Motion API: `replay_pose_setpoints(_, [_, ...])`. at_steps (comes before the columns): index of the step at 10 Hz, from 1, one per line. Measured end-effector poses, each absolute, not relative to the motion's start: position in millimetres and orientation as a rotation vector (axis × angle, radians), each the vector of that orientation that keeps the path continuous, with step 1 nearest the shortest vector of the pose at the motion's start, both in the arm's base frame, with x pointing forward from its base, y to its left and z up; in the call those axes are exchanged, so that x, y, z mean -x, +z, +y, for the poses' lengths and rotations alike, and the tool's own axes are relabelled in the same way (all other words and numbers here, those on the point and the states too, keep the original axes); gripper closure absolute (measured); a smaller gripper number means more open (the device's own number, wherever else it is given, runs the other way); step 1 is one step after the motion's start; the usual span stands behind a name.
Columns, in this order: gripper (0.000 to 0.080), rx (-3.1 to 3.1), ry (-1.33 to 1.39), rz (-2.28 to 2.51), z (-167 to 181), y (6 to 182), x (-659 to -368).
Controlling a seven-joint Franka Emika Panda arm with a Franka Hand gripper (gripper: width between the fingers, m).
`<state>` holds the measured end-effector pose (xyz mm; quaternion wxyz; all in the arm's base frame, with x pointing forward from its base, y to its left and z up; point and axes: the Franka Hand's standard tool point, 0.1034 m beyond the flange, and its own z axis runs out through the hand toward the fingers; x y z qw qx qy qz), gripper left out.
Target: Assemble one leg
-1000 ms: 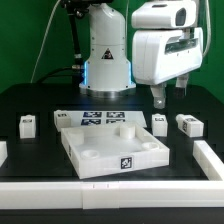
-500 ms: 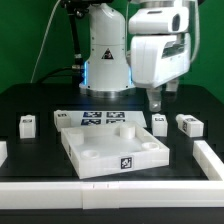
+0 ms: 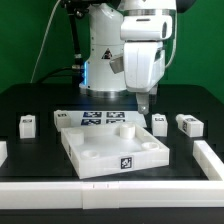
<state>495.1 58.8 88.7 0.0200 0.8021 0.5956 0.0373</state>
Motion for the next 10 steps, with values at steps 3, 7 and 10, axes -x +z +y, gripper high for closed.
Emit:
replay_pose_setpoints(3, [0.0150,-2.489,0.113,1.849,57.7,87.9,-494.3])
replay_pose_setpoints(7, [0.0150,-2.017,0.101,2.309,10.2,67.9,-451.3])
replay_pose_setpoints(10, [0.0150,-1.904,0.062,2.403,-2.3,60.6,-445.8])
